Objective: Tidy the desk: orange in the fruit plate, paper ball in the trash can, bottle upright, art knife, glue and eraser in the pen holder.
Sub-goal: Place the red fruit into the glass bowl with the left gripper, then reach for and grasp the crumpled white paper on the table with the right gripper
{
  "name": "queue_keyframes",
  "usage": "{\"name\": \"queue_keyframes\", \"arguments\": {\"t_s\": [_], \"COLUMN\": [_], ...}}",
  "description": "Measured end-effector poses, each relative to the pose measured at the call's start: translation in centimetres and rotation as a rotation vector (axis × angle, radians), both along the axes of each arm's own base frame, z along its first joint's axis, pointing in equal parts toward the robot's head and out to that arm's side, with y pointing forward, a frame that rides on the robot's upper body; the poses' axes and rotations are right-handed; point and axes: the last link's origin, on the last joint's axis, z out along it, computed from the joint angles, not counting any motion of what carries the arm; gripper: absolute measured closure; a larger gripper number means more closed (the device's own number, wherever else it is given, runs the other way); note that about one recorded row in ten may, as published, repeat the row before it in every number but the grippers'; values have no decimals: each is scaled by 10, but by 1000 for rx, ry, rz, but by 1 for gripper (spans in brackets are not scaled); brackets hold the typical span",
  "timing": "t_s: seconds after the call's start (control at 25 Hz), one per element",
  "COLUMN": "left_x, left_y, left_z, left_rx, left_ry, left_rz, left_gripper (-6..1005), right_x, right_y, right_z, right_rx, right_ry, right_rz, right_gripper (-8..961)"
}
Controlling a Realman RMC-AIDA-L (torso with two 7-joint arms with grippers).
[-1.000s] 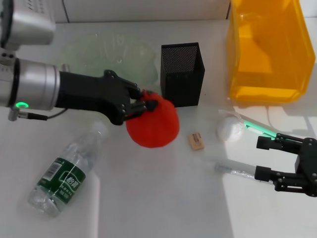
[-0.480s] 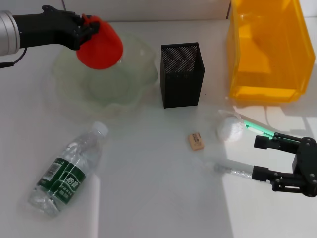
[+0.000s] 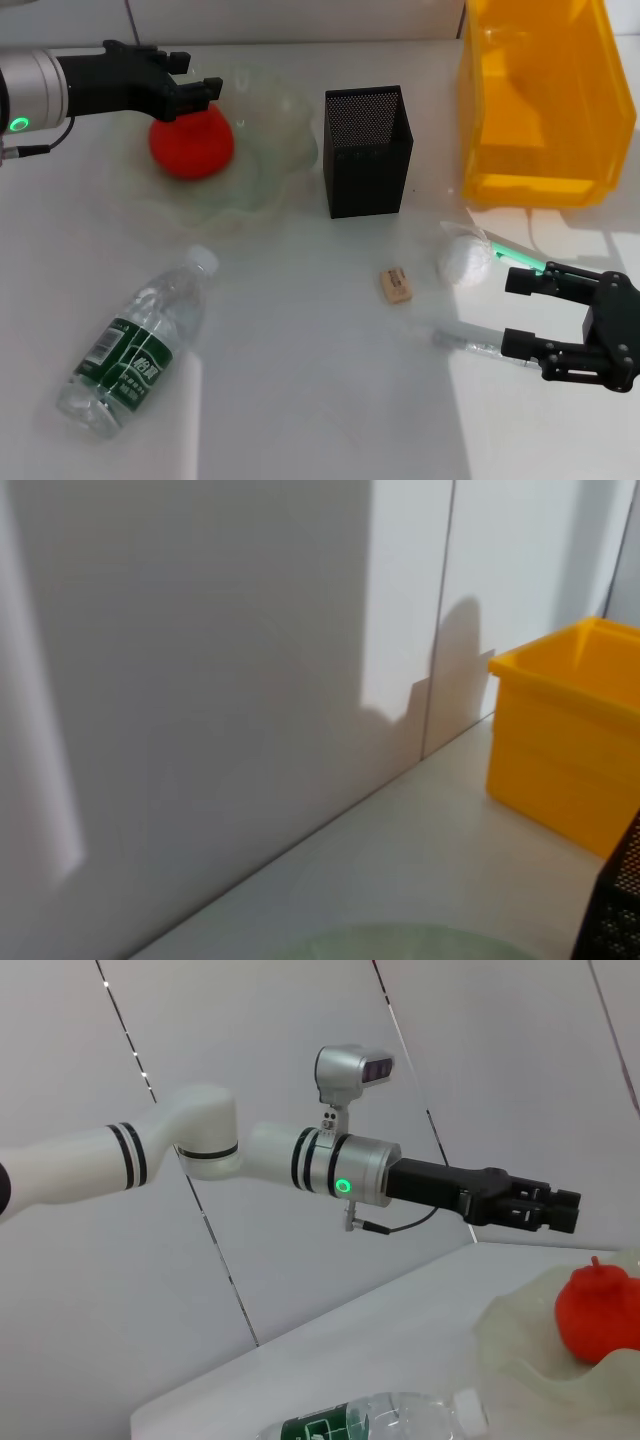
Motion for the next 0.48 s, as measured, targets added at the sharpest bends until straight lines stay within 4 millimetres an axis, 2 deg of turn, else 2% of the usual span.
{"name": "queue_keyframes", "arguments": {"t_s": [0.08,0.24,0.36,0.48], "left_x": [-1,-7,-4,-4], "left_y": [-7,-34,-73,-112], "left_z": [4,18,27,26], "left_rx": [-17,-57,-200,-364], "left_ry": [-34,-130,-221,-299], "left_rz": [-10,-88,-260,-383], "left_gripper": [622,470,347,204], "right_x": [0,-2,-4,-3], "right_y": [1,3,5,8], "right_z": [0,1,2,7], "right_rx": [-2,-5,-10,3], "right_ry": [1,3,9,9], "right_rz": [-1,3,5,-8], "right_gripper": [170,170,170,170]}}
